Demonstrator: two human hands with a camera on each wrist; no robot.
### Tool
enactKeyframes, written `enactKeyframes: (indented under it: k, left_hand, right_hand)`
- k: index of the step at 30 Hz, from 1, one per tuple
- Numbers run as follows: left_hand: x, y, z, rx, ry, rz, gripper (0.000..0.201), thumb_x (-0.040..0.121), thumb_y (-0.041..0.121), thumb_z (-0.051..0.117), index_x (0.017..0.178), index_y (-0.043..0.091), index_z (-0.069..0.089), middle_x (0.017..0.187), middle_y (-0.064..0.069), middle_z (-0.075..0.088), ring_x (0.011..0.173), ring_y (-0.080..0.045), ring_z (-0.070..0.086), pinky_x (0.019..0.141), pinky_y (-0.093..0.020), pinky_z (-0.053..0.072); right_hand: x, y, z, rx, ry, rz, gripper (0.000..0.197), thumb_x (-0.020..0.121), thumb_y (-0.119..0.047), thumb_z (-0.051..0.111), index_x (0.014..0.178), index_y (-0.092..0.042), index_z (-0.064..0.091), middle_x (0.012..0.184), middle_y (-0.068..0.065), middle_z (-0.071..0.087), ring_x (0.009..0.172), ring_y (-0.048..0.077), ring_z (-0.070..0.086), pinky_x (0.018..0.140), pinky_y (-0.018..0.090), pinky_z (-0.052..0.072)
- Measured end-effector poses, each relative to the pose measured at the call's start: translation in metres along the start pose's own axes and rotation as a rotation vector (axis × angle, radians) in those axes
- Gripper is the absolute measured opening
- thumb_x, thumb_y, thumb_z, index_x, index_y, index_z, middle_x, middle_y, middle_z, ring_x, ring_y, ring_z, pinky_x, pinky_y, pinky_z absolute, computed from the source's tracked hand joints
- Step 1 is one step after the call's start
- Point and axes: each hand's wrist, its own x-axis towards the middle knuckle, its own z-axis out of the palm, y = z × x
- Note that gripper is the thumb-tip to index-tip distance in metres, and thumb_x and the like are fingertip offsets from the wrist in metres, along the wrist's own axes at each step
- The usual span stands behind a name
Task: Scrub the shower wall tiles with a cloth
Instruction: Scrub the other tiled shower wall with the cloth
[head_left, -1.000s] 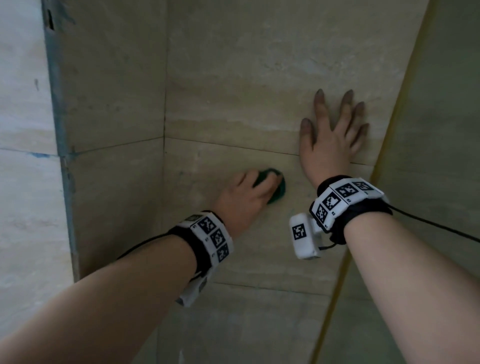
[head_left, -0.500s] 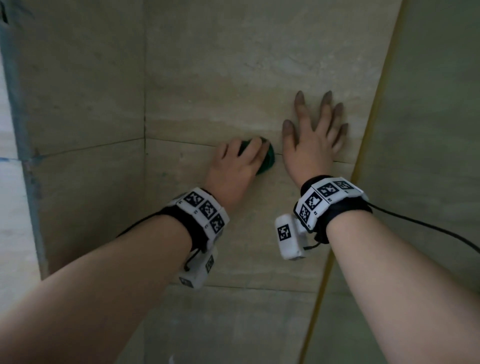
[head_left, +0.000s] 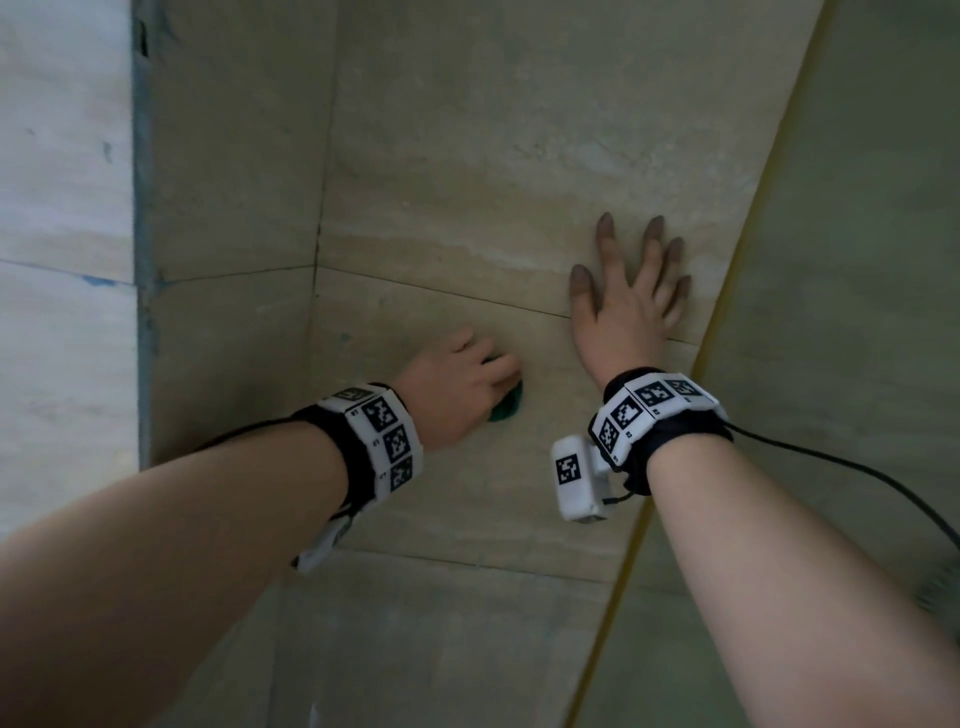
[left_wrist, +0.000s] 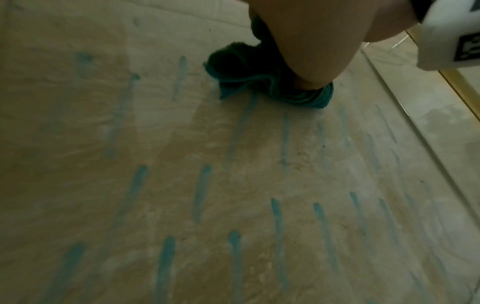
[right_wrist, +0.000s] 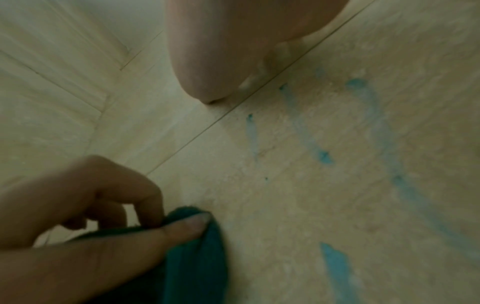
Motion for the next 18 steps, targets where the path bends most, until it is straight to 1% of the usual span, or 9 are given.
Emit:
enactKeyframes:
  k: [2, 4, 6, 9, 11, 13, 14, 15, 18]
  left_hand:
    - [0.002, -0.006, -0.012, -0.029, -0.031, -0.091, 0.032, 0.073, 0.021, 0.059, 0.098, 0.013, 0.075, 0.091, -0.002, 0.064, 0.07, -0.021, 0.057, 0.071, -0.032, 0.035]
    - [0.007, -0.012, -0.022, -0.129, -0.066, -0.256, 0.035, 0.08, 0.018, 0.065, 0.112, 0.005, 0.068, 0.103, -0.01, 0.062, 0.081, -0.028, 0.059, 0.071, -0.035, 0.042]
    - [0.014, -0.019, -0.033, -0.396, -0.074, -0.48, 0.038, 0.093, 0.016, 0.055, 0.127, -0.001, 0.055, 0.115, -0.019, 0.053, 0.092, -0.035, 0.056, 0.073, -0.039, 0.039]
    - [0.025, -0.029, -0.045, -0.799, 0.148, -0.788, 0.035, 0.097, 0.016, 0.051, 0.129, 0.002, 0.054, 0.117, -0.015, 0.05, 0.094, -0.027, 0.054, 0.076, -0.032, 0.042]
    - [0.033, -0.035, -0.052, -1.038, 0.246, -0.965, 0.029, 0.096, 0.015, 0.054, 0.124, 0.006, 0.055, 0.117, -0.009, 0.053, 0.099, -0.021, 0.055, 0.082, -0.027, 0.044]
    - [0.04, -0.039, -0.059, -1.262, 0.321, -1.109, 0.02, 0.094, 0.014, 0.058, 0.113, 0.009, 0.052, 0.105, 0.001, 0.055, 0.091, -0.013, 0.055, 0.075, -0.02, 0.047]
    - [0.043, -0.04, -0.063, -1.363, 0.336, -1.143, 0.017, 0.093, 0.013, 0.06, 0.105, 0.011, 0.05, 0.097, 0.004, 0.054, 0.085, -0.01, 0.055, 0.068, -0.016, 0.048]
    - [0.046, -0.041, -0.066, -1.461, 0.338, -1.155, 0.014, 0.091, 0.01, 0.062, 0.098, 0.012, 0.05, 0.091, 0.004, 0.055, 0.079, -0.009, 0.055, 0.062, -0.015, 0.047]
    - [0.05, -0.042, -0.071, -1.693, 0.337, -1.187, 0.018, 0.087, 0.0, 0.063, 0.079, 0.013, 0.054, 0.079, -0.005, 0.06, 0.069, -0.015, 0.059, 0.059, -0.024, 0.048]
  right_hand:
    - [-0.002, -0.002, -0.004, 0.007, -0.036, 0.002, 0.054, 0.099, -0.044, 0.034, 0.15, -0.04, 0.015, 0.161, 0.008, -0.004, 0.146, 0.03, -0.009, 0.116, 0.049, -0.005]
    - [-0.004, -0.005, -0.009, 0.021, -0.079, 0.016, 0.055, 0.1, -0.04, 0.036, 0.151, -0.039, 0.015, 0.161, 0.008, -0.005, 0.146, 0.03, -0.009, 0.116, 0.049, -0.004]
    - [-0.007, -0.009, -0.016, 0.053, -0.133, 0.043, 0.054, 0.1, -0.033, 0.037, 0.151, -0.037, 0.017, 0.161, 0.006, -0.004, 0.146, 0.029, -0.008, 0.116, 0.049, -0.003]
    - [-0.013, -0.018, -0.027, 0.313, -0.058, 0.091, 0.046, 0.1, -0.02, 0.04, 0.145, -0.026, 0.037, 0.156, 0.005, 0.022, 0.144, 0.025, 0.016, 0.117, 0.044, 0.012]
    - [-0.019, -0.026, -0.034, 0.615, 0.011, 0.145, 0.038, 0.099, -0.016, 0.043, 0.137, -0.018, 0.048, 0.138, 0.002, 0.046, 0.125, 0.015, 0.044, 0.106, 0.03, 0.034]
    - [-0.025, -0.04, -0.04, 0.814, -0.051, 0.186, 0.035, 0.099, -0.018, 0.048, 0.134, -0.017, 0.05, 0.123, -0.003, 0.054, 0.104, 0.002, 0.052, 0.087, 0.012, 0.042]
    - [-0.028, -0.047, -0.04, 0.856, -0.103, 0.181, 0.036, 0.098, -0.019, 0.05, 0.134, -0.018, 0.049, 0.123, -0.005, 0.054, 0.102, -0.001, 0.052, 0.084, 0.008, 0.042]
    - [-0.031, -0.053, -0.04, 0.895, -0.15, 0.168, 0.038, 0.098, -0.02, 0.051, 0.136, -0.018, 0.047, 0.126, -0.006, 0.053, 0.105, -0.001, 0.052, 0.087, 0.009, 0.042]
    - [-0.036, -0.063, -0.039, 0.967, -0.163, 0.137, 0.044, 0.096, -0.019, 0.055, 0.139, -0.016, 0.046, 0.136, -0.001, 0.052, 0.122, 0.011, 0.051, 0.105, 0.032, 0.043]
